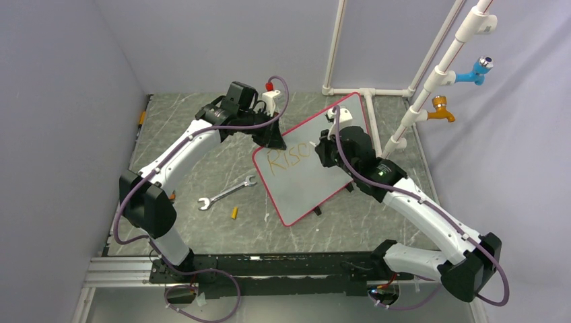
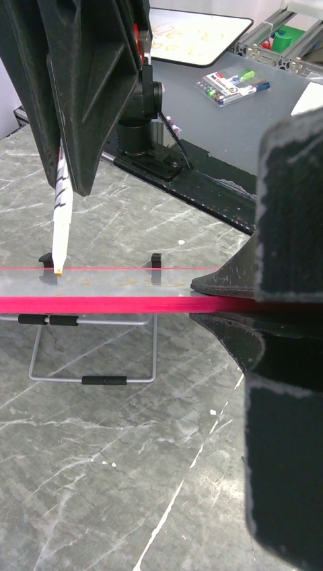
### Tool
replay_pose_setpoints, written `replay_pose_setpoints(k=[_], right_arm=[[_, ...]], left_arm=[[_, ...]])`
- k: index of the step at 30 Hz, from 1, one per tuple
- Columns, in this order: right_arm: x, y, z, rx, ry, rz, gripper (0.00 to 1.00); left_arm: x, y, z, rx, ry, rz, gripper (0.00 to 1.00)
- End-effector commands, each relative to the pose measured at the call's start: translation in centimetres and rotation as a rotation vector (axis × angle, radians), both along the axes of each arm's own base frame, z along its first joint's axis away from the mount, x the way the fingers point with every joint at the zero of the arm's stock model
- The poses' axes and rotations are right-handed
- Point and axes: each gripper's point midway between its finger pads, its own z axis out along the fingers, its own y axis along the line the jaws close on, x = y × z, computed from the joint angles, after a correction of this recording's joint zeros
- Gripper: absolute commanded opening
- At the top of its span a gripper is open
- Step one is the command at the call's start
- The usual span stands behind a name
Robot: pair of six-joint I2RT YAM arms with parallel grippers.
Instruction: Write a sentence on the whiteboard
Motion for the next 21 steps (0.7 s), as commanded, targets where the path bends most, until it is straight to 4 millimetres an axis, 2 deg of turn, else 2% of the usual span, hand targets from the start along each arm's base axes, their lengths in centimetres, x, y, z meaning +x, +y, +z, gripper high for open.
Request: replay_pose_setpoints(k=[1,10,21], right_arm=[[-0.6,0.0,3.6,0.072,-0.059,0.017,0.00],[-1.3,1.6,2.8,0.126,-0.021,0.087,0.00],[-1.4,2.4,1.5,0.141,0.013,0.108,0.00]], left_arm=[[2.9,1.7,-0.1,0.109,-0.220,0.034,0.00],[2.9,1.7,0.1,0.107,-0.223,0.033,0.00],[2.9,1.7,0.0,0.108,-0.223,0.035,0.00]])
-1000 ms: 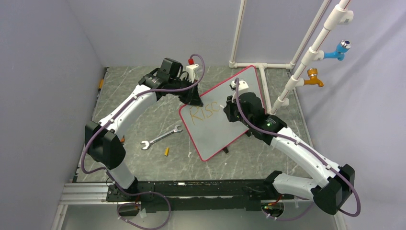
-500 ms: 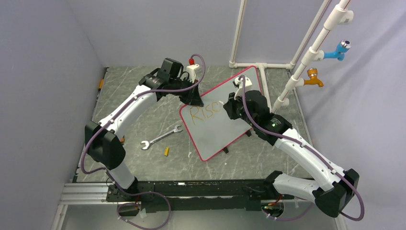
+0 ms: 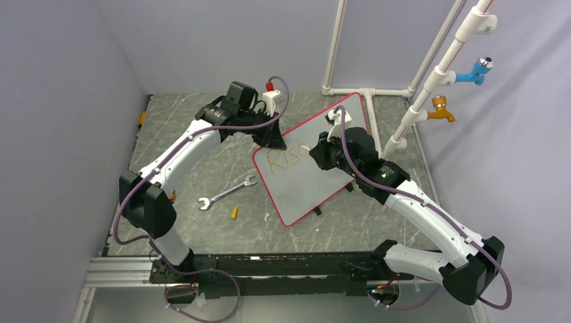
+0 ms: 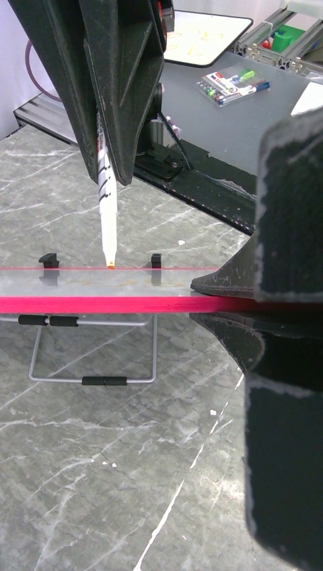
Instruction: Write a sentence on the whiteboard
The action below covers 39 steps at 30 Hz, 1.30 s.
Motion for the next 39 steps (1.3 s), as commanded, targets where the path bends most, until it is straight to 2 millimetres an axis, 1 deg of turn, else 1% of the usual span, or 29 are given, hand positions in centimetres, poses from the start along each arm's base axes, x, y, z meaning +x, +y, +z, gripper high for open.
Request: replay_pose_setpoints(k=[1,11,19,26,39], right_arm=[[0.3,0.8,0.5,0.045,-0.013,0.012,0.00],[0.4,1.2,-0.6,0.045,0.012,0.024,0.00],[0.5,1.2,-1.3,0.037,0.025,0.016,0.00],[0.4,0.5,-2.0,0.016,0.033,-0.014,0.00],[0.9,-0.9,-1.9,-0.019,0.019,-0.080,0.00]], left_arm=[[2.9,1.7,-0.1,0.110,-0.219,0.035,0.00],[2.9,1.7,0.0,0.107,-0.222,0.035,0.00],[2.9,1.7,-0.1,0.110,-0.221,0.035,0.00],[2.9,1.7,0.0,0.109,-0.220,0.034,0.00],[2.9,1.7,0.0,0.107,-0.222,0.035,0.00]])
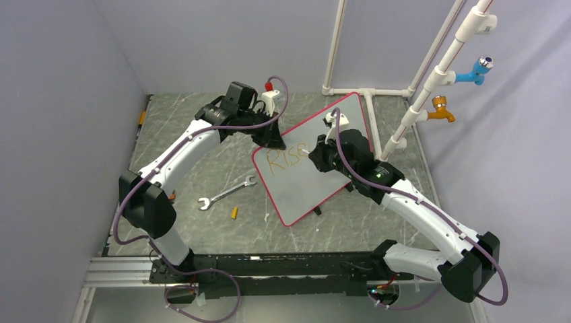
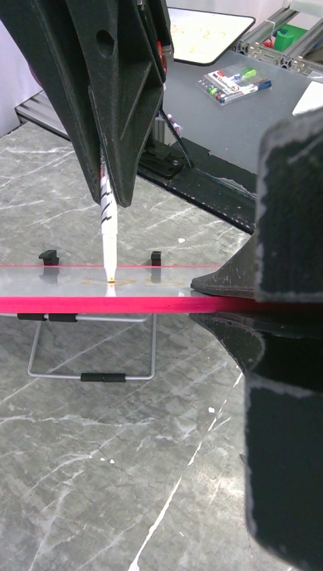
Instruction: Write a sentence on the whiteboard
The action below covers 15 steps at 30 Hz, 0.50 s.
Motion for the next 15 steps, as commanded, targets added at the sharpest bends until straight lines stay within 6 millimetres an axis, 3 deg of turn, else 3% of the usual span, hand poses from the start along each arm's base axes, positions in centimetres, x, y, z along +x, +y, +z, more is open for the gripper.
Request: replay_pose_setpoints(k=[1,15], right_arm=[[0.68,-1.08,0.29,-0.015,-0.025,-0.065,0.00],[1.07,-1.66,0.85,-0.021,-0.044,-0.099,0.00]], left_arm=[[2.88,1.68,0.13,0.103,-0.223,0.031,0.00],[2.90,1.66,0.10,0.103,-0.223,0.033,0.00]])
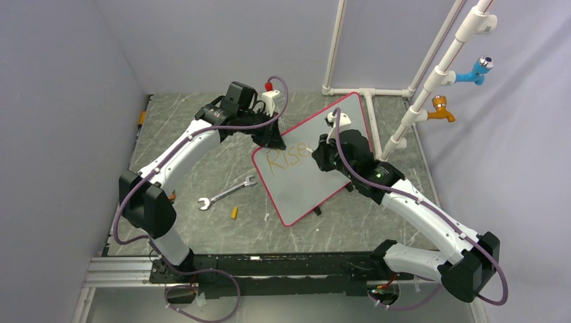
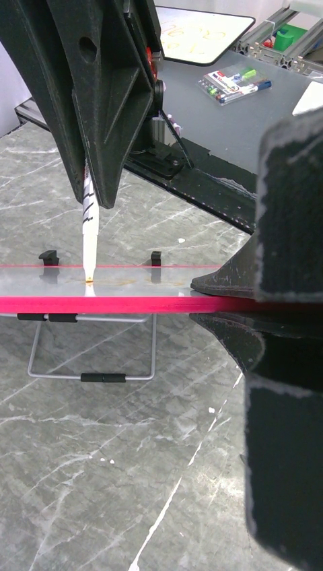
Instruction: Write a sentence on the whiteboard
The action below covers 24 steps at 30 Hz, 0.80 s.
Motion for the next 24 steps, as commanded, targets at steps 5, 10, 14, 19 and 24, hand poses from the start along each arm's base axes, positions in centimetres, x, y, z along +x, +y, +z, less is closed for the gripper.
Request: replay_pose_setpoints(k=[5,10,14,19,24], right_arm=[[0.5,-0.6,1.6,0.020,-0.055,-0.041,0.00],[0.0,-0.4,2.9,0.054,-0.075,-0.015,0.00],[-0.8,-0.4,4.4,0.086,-0.090,0.008,0.00],[-1.5,-0.9,5.7,0.111,-0.115,0.004,0.00],[-1.6,-1.9,5.7,0.114,-0.127,-0.040,0.00]], left_arm=[[2.9,1.7,0.1,0.103,-0.222,0.032,0.00],[2.9,1.7,0.1,0.102,-0.223,0.034,0.00],[2.9,1.6,0.1,0.103,-0.223,0.034,0.00],[3.0,1.7,0.0,0.107,-0.223,0.034,0.00],[2.9,1.8,0.1,0.110,-0.228,0.037,0.00]])
